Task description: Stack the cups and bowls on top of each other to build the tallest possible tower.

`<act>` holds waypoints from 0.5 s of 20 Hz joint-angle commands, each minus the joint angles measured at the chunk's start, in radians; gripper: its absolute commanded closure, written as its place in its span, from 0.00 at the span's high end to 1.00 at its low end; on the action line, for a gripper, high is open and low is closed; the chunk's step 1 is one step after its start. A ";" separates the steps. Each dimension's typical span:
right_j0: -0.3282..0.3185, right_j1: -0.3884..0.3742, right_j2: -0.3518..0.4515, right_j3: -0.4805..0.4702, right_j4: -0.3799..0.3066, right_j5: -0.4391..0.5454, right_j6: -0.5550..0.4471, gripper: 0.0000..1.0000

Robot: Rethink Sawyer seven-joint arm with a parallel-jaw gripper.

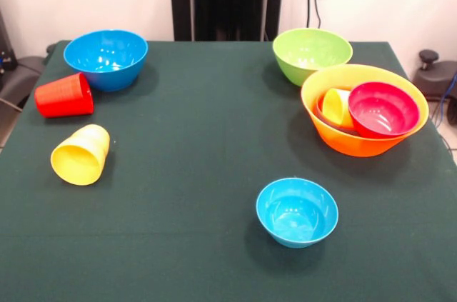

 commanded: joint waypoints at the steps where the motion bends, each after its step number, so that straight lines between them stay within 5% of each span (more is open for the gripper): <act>1: -0.011 0.059 0.093 0.014 -0.051 0.096 -0.400 1.00; 10: -0.047 0.105 0.164 -0.024 -0.070 0.112 -0.524 1.00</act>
